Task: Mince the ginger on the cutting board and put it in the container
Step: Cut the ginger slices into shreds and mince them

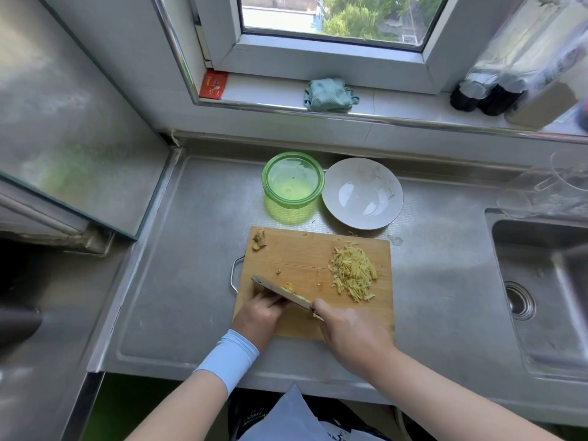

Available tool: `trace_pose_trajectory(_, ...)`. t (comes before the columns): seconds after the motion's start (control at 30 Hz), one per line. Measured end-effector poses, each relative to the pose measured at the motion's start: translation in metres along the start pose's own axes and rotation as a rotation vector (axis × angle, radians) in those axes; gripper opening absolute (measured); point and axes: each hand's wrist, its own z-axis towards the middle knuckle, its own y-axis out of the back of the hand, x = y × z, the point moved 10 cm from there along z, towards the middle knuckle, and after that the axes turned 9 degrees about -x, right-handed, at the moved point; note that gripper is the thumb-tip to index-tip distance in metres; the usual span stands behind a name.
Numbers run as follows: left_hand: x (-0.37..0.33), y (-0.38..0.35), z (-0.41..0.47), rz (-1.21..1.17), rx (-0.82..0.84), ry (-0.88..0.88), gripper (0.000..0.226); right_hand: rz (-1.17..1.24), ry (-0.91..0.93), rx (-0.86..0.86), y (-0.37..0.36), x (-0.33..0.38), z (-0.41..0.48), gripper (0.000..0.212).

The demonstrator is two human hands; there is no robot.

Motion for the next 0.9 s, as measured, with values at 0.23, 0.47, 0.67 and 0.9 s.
trace_pose_trajectory(0.23,0.002,0.006,0.003,-0.023,-0.041,0.055,0.033,-0.019,0.027,-0.004,-0.005,0.015,0.016,0.022)
trace_pose_trajectory(0.47,0.002,0.004,0.002,-0.025,-0.037,0.050,0.035,-0.023,0.005,-0.006,-0.001,0.007,0.006,0.019)
trace_pose_trajectory(0.67,-0.001,0.007,0.002,-0.031,-0.053,0.034,0.036,-0.011,0.003,-0.008,0.002,0.006,0.005,0.021)
trace_pose_trajectory(0.9,-0.002,0.008,0.001,-0.035,-0.038,0.070,0.034,-0.017,0.027,-0.004,-0.003,0.013,0.011,0.014)
